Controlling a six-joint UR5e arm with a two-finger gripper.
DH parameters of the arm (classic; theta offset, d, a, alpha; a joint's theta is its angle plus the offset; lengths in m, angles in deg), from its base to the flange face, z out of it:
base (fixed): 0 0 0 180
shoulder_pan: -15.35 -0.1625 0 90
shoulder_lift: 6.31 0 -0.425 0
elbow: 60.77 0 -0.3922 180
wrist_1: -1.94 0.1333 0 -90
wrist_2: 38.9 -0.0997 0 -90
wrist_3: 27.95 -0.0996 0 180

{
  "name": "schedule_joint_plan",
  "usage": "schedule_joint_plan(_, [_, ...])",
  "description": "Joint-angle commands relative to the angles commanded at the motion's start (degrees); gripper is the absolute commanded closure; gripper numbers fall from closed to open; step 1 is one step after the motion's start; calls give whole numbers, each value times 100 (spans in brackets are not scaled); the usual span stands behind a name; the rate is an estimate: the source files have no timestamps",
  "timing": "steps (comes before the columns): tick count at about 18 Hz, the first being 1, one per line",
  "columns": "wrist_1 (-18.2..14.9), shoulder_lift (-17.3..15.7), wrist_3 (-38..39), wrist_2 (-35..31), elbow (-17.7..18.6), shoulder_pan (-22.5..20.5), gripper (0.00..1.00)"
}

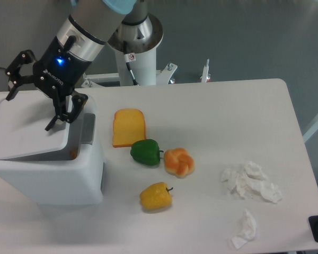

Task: Close the trash can
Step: 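Press the gripper down on the lid to seat it shut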

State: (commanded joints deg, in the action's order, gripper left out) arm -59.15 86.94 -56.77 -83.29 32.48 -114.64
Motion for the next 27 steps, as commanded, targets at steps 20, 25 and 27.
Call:
schedule_joint_plan(20, [-18,-167,0,-202,360,-9,0])
schedule_joint_plan(25, [-9,-176,9,-229,396,-9,0])
schedule_joint_plan(27, [-18,-176,26,-220,413,-9,0])
